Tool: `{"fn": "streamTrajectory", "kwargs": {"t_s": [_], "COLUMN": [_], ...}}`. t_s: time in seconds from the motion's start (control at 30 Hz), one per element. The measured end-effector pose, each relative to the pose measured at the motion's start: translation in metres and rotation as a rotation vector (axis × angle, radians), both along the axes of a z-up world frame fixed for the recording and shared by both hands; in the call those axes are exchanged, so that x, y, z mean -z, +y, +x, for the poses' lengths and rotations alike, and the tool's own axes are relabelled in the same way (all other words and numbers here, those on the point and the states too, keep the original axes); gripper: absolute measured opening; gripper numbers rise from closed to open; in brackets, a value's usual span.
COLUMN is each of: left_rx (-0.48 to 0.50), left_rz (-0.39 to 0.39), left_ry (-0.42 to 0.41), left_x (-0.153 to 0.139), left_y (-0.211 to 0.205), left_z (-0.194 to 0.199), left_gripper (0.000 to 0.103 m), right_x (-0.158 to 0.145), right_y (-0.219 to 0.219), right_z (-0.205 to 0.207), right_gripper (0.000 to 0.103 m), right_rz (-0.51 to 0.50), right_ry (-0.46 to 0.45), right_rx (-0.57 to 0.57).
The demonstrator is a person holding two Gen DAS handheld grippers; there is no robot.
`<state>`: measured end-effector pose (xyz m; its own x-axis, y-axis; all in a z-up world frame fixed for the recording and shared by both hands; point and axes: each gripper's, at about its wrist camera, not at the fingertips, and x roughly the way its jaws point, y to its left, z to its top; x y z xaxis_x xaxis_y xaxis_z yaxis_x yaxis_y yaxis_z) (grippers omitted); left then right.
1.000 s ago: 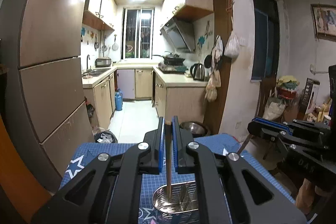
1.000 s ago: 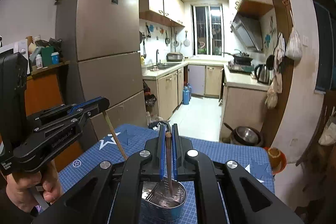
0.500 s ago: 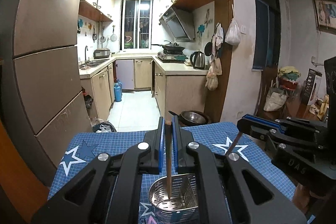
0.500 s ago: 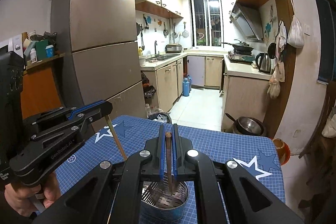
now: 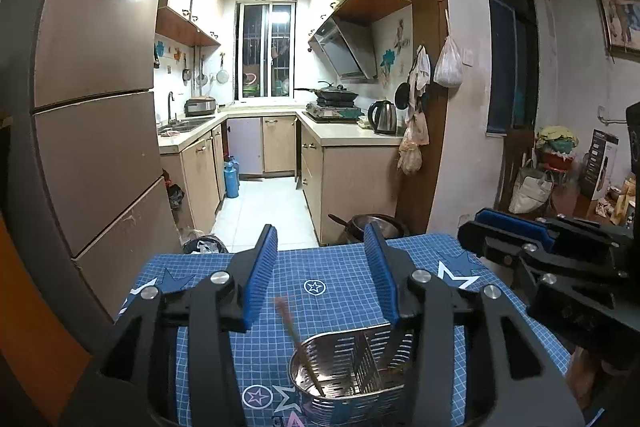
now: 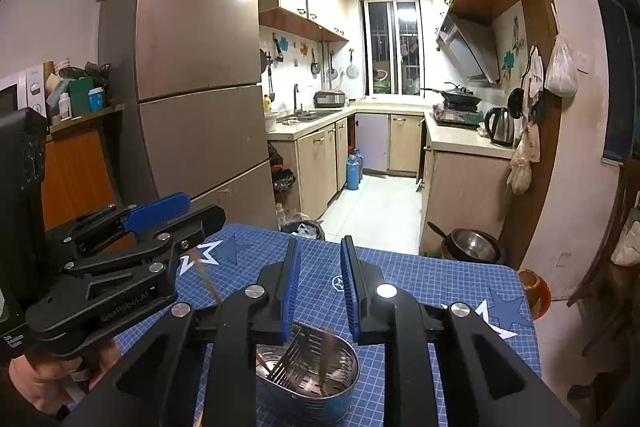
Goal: Organize utensils
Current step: 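Lower the left tool's chopstick into the holder and open it while the right tool does likewise, then move the left tool back to a chopstick and close it while the right tool grasps another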
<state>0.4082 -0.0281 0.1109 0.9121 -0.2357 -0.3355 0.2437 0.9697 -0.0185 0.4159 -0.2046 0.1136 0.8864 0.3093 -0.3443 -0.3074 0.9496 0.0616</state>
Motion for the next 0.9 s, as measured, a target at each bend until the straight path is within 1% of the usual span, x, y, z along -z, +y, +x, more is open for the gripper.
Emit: {"fn": "streamTrajectory", "kwargs": {"t_s": [0.1, 0.17, 0.27, 0.3, 0.33, 0.4, 0.43, 0.47, 0.53, 0.6, 0.63, 0.67, 0.7, 0.73, 0.8, 0.83, 0.9], "left_rx": [-0.001, 0.004, 0.011, 0.014, 0.02, 0.013, 0.012, 0.011, -0.007, -0.026, -0.041, -0.057, -0.073, -0.083, -0.09, -0.097, -0.098], "left_rz": [-0.003, -0.01, -0.002, 0.007, 0.021, 0.048, 0.068, 0.077, 0.098, 0.099, 0.102, 0.11, 0.121, 0.122, 0.107, 0.103, 0.078], "left_ry": [0.0, -0.008, -0.007, -0.009, -0.014, -0.015, -0.006, 0.004, 0.041, 0.08, 0.115, 0.134, 0.157, 0.201, 0.242, 0.261, 0.282], "left_x": [-0.001, -0.002, 0.002, 0.004, 0.009, 0.019, 0.029, 0.038, 0.065, 0.089, 0.108, 0.12, 0.133, 0.15, 0.167, 0.175, 0.18], "left_y": [0.002, 0.006, 0.014, 0.017, 0.022, 0.031, 0.038, 0.043, 0.058, 0.072, 0.08, 0.085, 0.09, 0.096, 0.104, 0.107, 0.109], "left_z": [-0.004, -0.014, -0.04, -0.052, -0.069, -0.095, -0.114, -0.126, -0.155, -0.177, -0.189, -0.195, -0.203, -0.209, -0.218, -0.222, -0.227], "left_gripper": [0.044, 0.044, 0.045, 0.046, 0.05, 0.053, 0.054, 0.054, 0.054, 0.054, 0.054, 0.054, 0.054, 0.053, 0.052, 0.05, 0.049], "right_x": [-0.004, -0.008, -0.006, -0.002, 0.002, 0.023, 0.033, 0.05, 0.085, 0.123, 0.136, 0.151, 0.164, 0.173, 0.186, 0.19, 0.2], "right_y": [-0.002, -0.002, -0.001, 0.002, 0.004, 0.01, 0.012, 0.014, 0.017, 0.021, 0.024, 0.027, 0.031, 0.035, 0.049, 0.055, 0.066], "right_z": [-0.012, -0.032, -0.076, -0.097, -0.114, -0.162, -0.179, -0.202, -0.237, -0.267, -0.276, -0.285, -0.29, -0.294, -0.298, -0.299, -0.298], "right_gripper": [0.022, 0.022, 0.022, 0.022, 0.022, 0.022, 0.022, 0.022, 0.022, 0.021, 0.019, 0.017, 0.017, 0.017, 0.016, 0.015, 0.014], "right_rz": [0.004, 0.015, 0.028, 0.027, 0.022, 0.011, 0.008, 0.008, 0.012, 0.024, 0.026, 0.031, 0.039, 0.04, 0.026, 0.025, 0.016], "right_ry": [-0.025, -0.051, -0.085, -0.095, -0.102, -0.107, -0.101, -0.087, -0.043, 0.022, 0.05, 0.08, 0.111, 0.133, 0.162, 0.175, 0.213], "right_rx": [0.003, -0.009, -0.041, -0.058, -0.07, -0.101, -0.113, -0.127, -0.137, -0.141, -0.139, -0.138, -0.143, -0.148, -0.169, -0.182, -0.214]}}
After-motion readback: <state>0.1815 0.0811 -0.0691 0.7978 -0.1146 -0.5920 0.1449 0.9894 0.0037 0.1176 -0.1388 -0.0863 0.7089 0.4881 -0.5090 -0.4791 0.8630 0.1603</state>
